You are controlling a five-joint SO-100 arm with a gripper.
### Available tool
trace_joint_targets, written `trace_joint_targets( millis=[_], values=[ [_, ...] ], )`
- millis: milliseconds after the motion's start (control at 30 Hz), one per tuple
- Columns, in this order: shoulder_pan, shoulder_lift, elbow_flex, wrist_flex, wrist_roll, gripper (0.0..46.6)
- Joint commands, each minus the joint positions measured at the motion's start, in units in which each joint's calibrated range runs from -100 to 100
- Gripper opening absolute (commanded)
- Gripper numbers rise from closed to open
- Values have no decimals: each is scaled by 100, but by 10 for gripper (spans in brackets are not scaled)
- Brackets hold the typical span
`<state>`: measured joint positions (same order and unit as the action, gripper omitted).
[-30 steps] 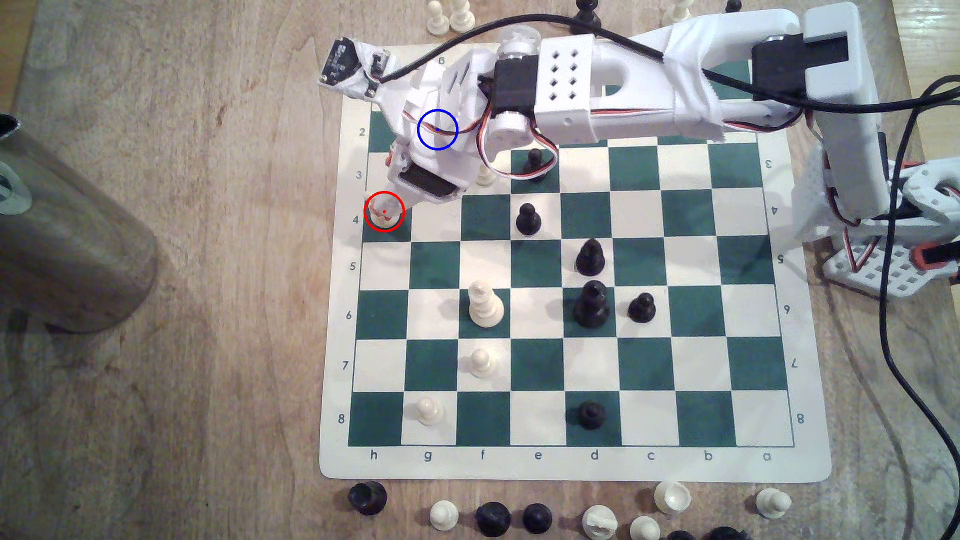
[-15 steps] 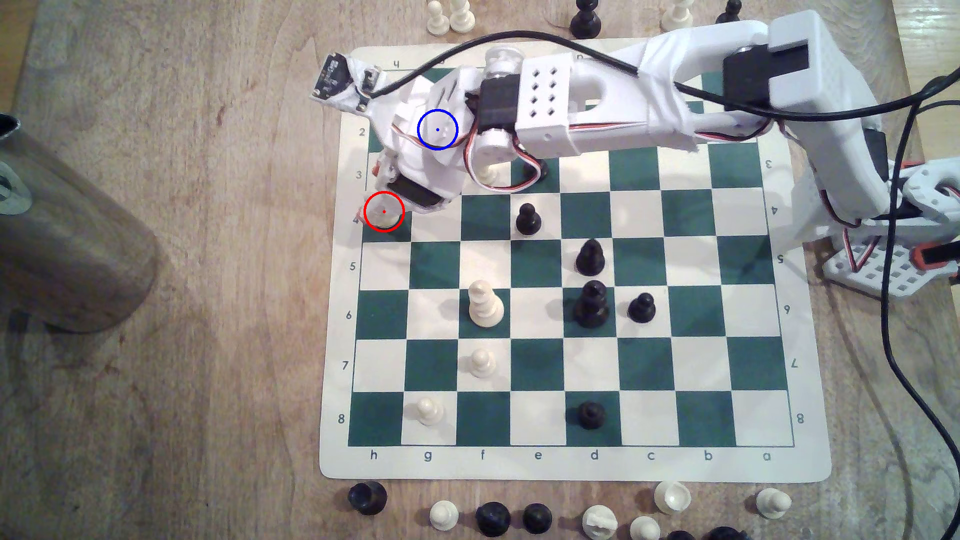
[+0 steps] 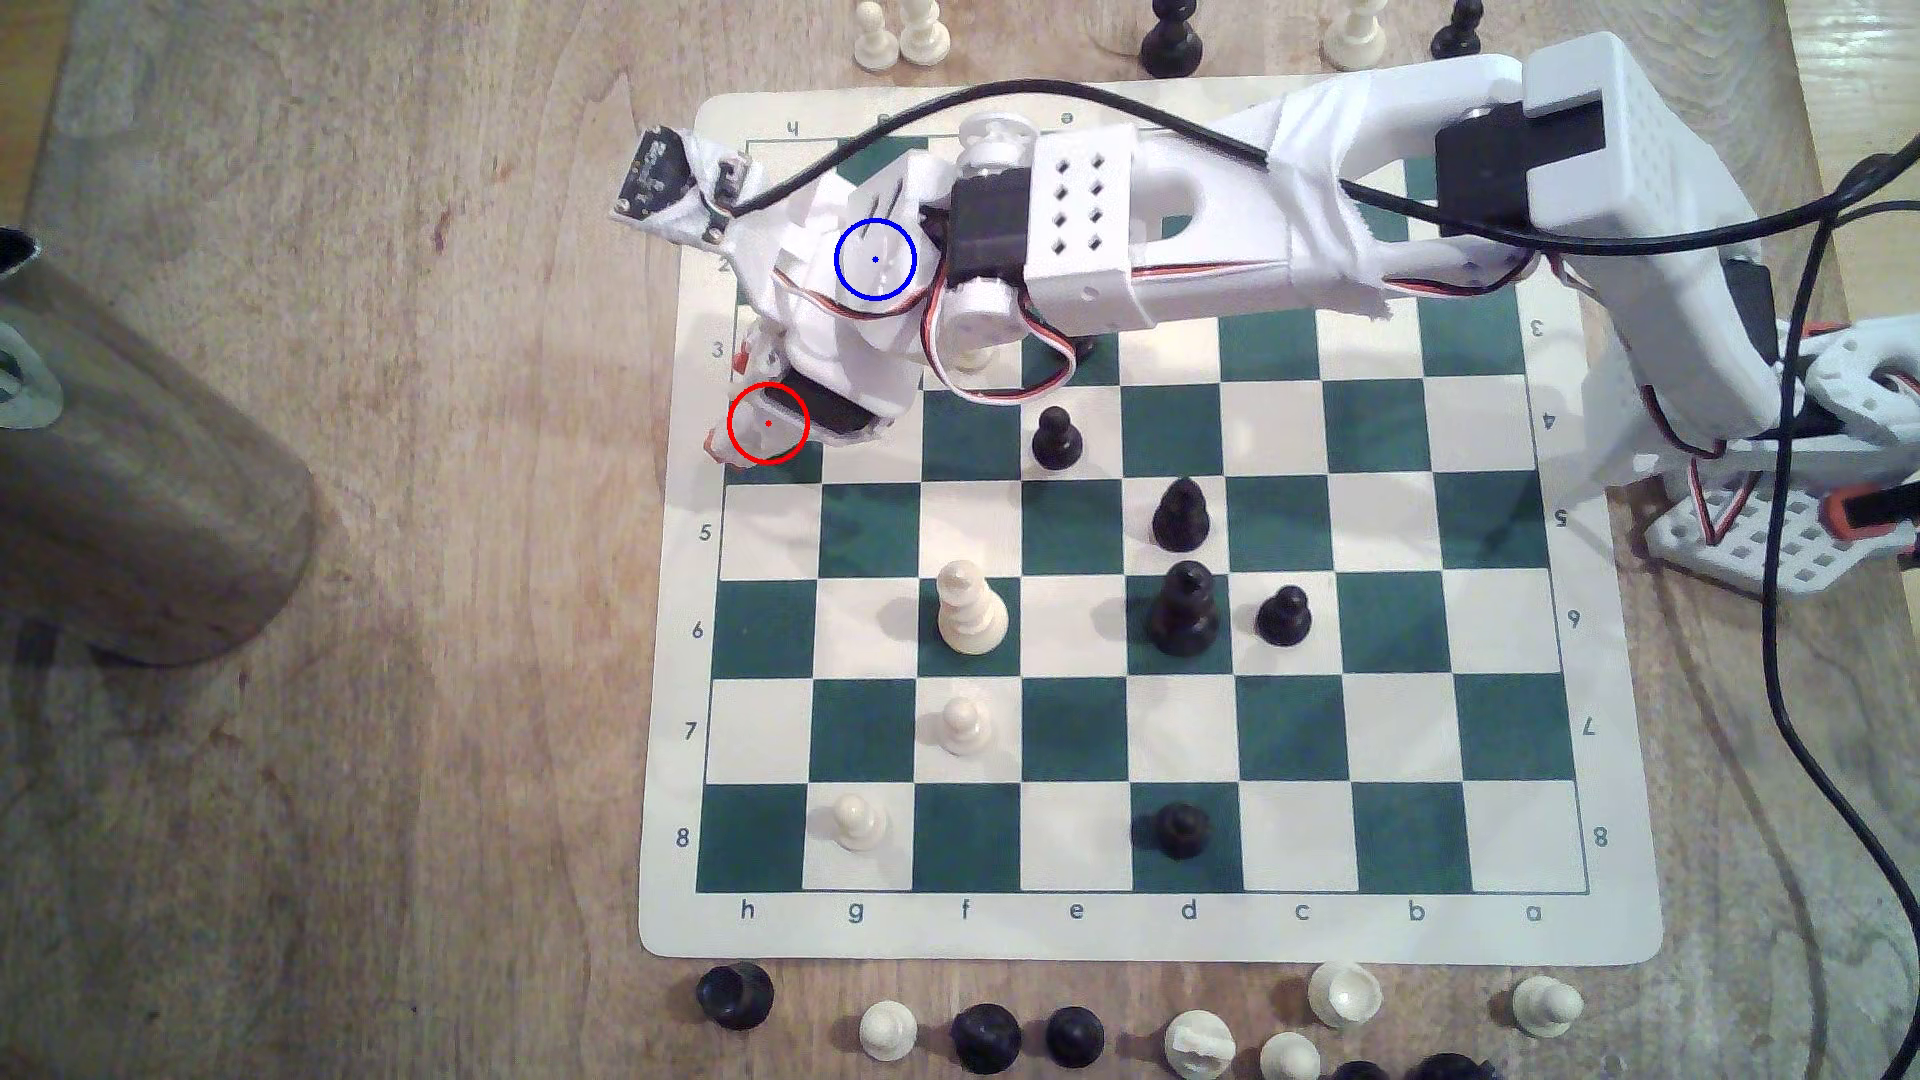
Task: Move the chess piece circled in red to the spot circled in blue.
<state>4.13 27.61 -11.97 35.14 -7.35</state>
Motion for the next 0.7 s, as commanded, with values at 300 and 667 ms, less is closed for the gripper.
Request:
trace_joint_targets(
  millis=[300, 667],
  values=[
    [-10, 24, -507, 49, 15, 138],
    [-57, -27, -462, -123, -63, 7]
  ],
)
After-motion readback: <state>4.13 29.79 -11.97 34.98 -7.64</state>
